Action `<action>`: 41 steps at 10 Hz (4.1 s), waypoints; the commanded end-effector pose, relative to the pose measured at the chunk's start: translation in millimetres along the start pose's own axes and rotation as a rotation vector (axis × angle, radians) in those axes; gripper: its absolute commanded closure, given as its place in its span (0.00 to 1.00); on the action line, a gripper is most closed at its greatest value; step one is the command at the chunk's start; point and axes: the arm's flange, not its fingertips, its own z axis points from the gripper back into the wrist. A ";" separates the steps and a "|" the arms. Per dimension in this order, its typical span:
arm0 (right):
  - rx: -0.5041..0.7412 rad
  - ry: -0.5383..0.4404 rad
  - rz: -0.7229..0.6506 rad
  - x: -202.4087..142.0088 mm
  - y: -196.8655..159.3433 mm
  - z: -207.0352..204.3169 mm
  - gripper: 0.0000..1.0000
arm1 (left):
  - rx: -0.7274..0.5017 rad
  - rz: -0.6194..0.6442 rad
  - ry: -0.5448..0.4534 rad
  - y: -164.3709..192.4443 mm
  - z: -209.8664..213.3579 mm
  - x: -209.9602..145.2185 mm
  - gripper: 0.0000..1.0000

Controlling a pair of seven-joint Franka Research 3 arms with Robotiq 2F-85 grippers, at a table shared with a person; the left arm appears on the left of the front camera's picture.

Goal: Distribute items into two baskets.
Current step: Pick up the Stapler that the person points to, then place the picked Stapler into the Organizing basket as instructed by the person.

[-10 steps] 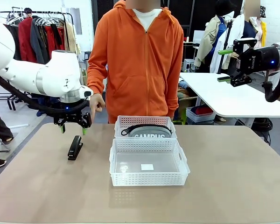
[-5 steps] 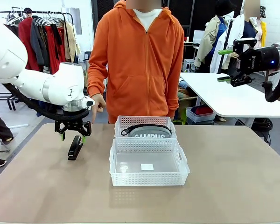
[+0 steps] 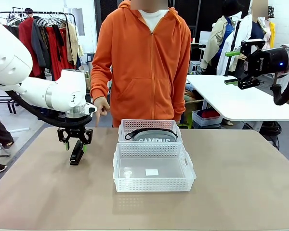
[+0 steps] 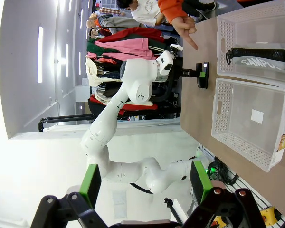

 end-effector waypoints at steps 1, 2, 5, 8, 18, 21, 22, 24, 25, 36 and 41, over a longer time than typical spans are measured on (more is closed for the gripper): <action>-0.001 -0.002 0.007 -0.8 2.5 0.9 0.00 | -0.027 0.006 0.012 1.9 4.6 4.5 0.80; -0.001 -0.002 0.007 -0.8 2.5 0.9 0.00 | -0.032 0.005 0.017 1.5 6.6 6.2 1.00; -0.001 -0.002 0.007 -0.8 2.5 0.9 0.00 | -0.044 0.003 0.006 0.9 14.3 2.6 1.00; -0.001 -0.002 0.007 -0.8 2.5 0.9 0.00 | -0.070 0.006 -0.001 10.1 37.0 -4.3 1.00; -0.001 -0.002 0.007 -0.8 2.5 0.9 0.00 | -0.098 -0.054 -0.115 48.6 255.2 -35.0 1.00; -0.001 -0.002 0.007 -0.8 2.5 0.9 0.00 | -0.113 -0.067 -0.143 58.7 310.0 -25.9 1.00; -0.001 -0.002 0.007 -0.8 2.5 0.9 0.00 | -0.121 -0.078 -0.161 58.6 318.7 -28.0 1.00; -0.001 -0.002 0.007 -0.8 2.5 0.9 0.00 | -0.149 -0.098 -0.185 55.7 325.6 -31.5 1.00; -0.001 -0.002 0.007 -0.8 2.5 0.9 0.00 | -0.098 -0.063 -0.178 53.6 323.6 -34.7 1.00; -0.001 -0.002 0.007 -0.8 2.5 0.9 0.00 | -0.098 -0.063 -0.178 53.6 323.6 -34.7 1.00; -0.001 -0.002 0.007 -0.8 2.5 0.9 0.00 | -0.098 -0.063 -0.178 53.6 323.6 -34.7 1.00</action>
